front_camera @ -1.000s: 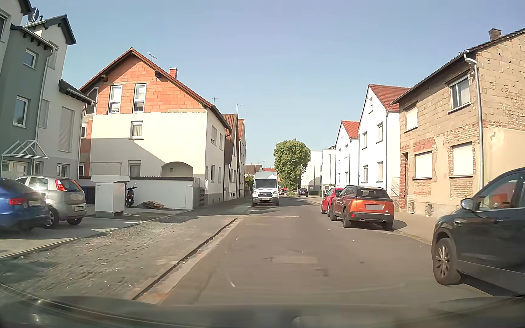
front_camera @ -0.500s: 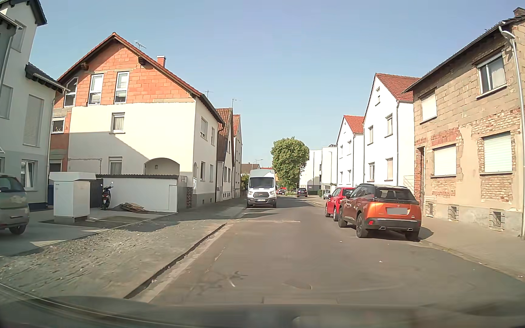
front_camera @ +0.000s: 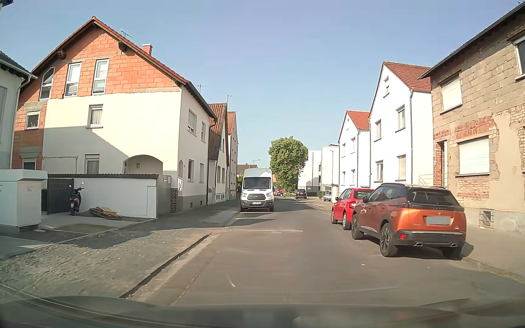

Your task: Follow the waypoints while adhering to traffic rules and regulations

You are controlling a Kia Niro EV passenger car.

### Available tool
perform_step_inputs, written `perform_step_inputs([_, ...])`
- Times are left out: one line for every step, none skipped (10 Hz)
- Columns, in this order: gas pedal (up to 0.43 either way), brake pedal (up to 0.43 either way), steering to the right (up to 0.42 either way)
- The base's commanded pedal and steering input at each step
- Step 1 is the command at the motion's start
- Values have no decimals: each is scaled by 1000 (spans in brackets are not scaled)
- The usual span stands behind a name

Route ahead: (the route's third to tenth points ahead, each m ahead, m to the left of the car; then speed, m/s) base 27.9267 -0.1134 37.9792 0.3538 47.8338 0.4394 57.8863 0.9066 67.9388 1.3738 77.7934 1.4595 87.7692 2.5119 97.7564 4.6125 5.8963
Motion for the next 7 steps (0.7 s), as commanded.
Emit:
perform_step_inputs([20, 30, 10])
perform_step_inputs([20, 30, 10])
perform_step_inputs([20, 30, 10])
perform_step_inputs([20, 30, 9])
perform_step_inputs([20, 30, 9])
perform_step_inputs([20, 30, 9])
perform_step_inputs([20, 30, 9])
